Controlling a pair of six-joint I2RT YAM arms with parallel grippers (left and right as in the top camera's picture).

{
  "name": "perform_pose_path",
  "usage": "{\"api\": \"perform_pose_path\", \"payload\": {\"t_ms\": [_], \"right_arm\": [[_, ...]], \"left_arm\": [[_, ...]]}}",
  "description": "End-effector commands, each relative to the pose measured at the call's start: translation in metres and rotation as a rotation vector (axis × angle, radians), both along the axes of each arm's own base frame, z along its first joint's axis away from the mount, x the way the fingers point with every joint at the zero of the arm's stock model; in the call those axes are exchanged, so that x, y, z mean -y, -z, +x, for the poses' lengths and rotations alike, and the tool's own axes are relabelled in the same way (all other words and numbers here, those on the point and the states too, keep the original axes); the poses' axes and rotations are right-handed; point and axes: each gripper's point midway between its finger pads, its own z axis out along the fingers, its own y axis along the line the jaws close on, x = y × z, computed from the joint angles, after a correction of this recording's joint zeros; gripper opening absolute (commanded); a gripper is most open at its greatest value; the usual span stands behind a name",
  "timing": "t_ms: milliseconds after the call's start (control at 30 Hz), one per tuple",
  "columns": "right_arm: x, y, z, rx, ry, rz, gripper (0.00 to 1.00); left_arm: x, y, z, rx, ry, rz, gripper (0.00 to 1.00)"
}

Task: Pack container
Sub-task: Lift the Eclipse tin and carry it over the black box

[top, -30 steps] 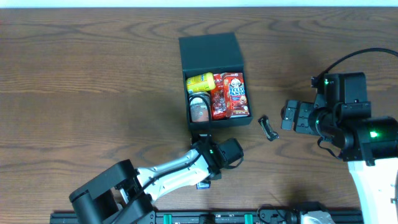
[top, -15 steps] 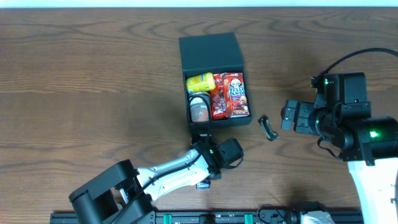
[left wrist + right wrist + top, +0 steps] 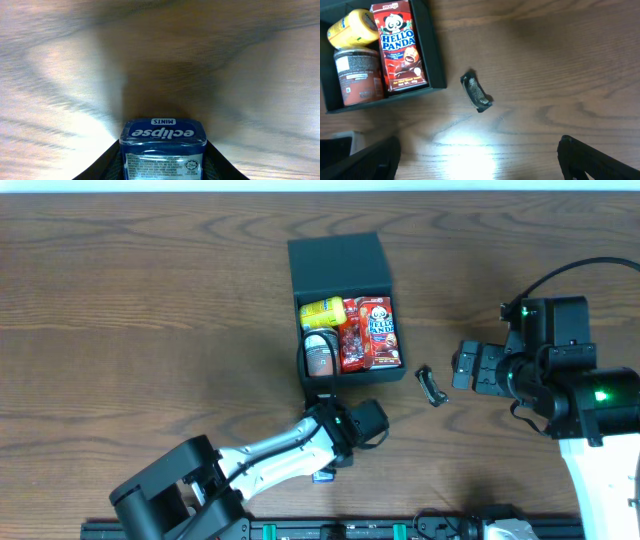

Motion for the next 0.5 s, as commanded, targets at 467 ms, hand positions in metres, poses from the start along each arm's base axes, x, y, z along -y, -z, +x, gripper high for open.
{"api": "perform_pose_path", "payload": {"t_ms": [467], "right_arm": [[0.004,0.003,0.000,-0.006,0.024,-0.008,0.99]], "left_arm": [[0.033,-0.187,0.112,0.227,0.191,-0.206,0.05]]}}
